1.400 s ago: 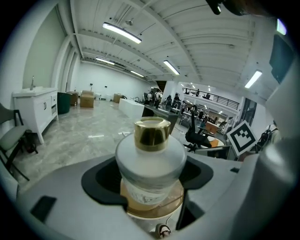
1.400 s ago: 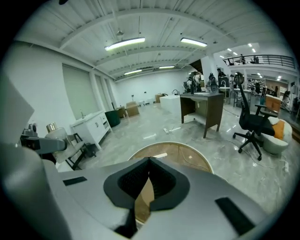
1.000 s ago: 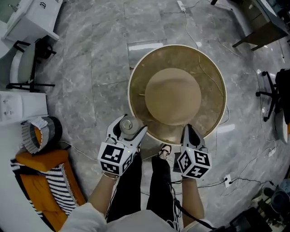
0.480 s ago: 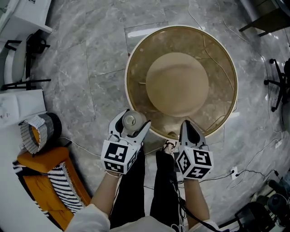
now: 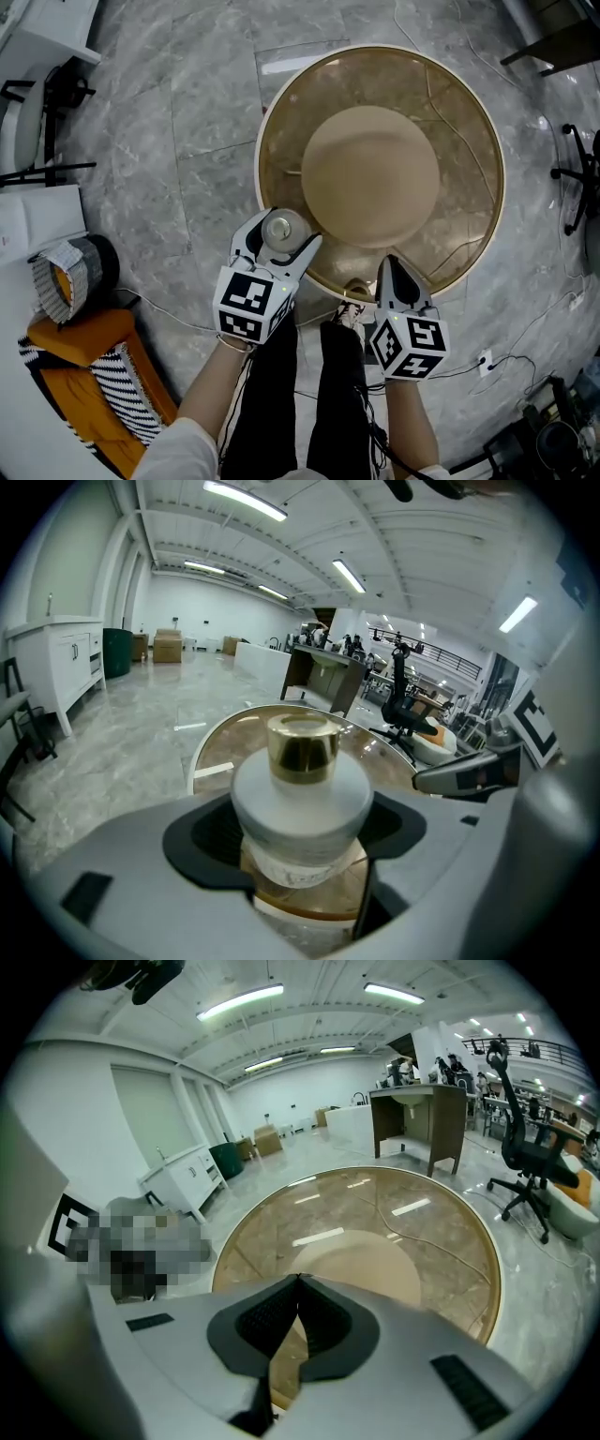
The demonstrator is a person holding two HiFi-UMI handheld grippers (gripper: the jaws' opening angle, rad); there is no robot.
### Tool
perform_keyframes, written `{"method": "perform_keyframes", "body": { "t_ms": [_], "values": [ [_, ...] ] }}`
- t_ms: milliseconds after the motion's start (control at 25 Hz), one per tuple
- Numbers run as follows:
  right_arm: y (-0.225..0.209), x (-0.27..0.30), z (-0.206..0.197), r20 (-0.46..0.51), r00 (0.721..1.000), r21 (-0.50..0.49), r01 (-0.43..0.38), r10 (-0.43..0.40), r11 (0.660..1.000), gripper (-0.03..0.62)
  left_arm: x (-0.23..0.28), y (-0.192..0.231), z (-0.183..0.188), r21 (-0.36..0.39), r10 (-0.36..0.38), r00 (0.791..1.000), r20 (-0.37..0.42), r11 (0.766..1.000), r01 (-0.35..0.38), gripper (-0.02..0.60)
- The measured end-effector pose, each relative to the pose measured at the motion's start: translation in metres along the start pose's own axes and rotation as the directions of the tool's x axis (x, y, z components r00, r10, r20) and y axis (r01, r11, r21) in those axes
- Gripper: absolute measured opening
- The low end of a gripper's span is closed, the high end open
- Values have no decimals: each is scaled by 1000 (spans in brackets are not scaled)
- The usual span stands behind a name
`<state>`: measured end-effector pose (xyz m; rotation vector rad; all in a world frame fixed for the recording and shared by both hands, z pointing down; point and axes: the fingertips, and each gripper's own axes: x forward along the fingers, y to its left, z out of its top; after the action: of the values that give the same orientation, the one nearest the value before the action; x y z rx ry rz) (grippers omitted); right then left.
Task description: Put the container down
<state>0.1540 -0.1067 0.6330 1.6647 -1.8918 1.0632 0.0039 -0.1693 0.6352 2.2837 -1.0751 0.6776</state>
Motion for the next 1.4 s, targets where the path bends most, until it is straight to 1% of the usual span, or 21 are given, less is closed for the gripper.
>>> {"method": "perform_keyframes", "body": {
  "t_ms": [120,400,600,720,1120,1400],
  "values": [
    [-2,6,-3,-10,1000,18,3,-2,1000,23,14,7,-1,10,4,1000,-7,1000,-4,337],
    [-13,13,-1,-27,999,15,17,-16,1000,23,45,22,3,26,12,999,-31,1000,-11,337],
    [-20,16,-6,-46,999,28,27,-26,999,23,63,27,4,70,4,998,-67,998,1,337],
    [-21,19,-8,-55,998,36,28,-26,999,23,71,30,6,90,6,997,-73,996,0,337],
    [-21,26,-15,-80,996,55,33,-28,998,23,84,46,-3,81,21,996,-92,997,-13,337],
    [-16,31,-25,-100,995,59,30,-24,998,23,92,48,-7,116,27,995,-94,993,-16,337]
  ]
}}
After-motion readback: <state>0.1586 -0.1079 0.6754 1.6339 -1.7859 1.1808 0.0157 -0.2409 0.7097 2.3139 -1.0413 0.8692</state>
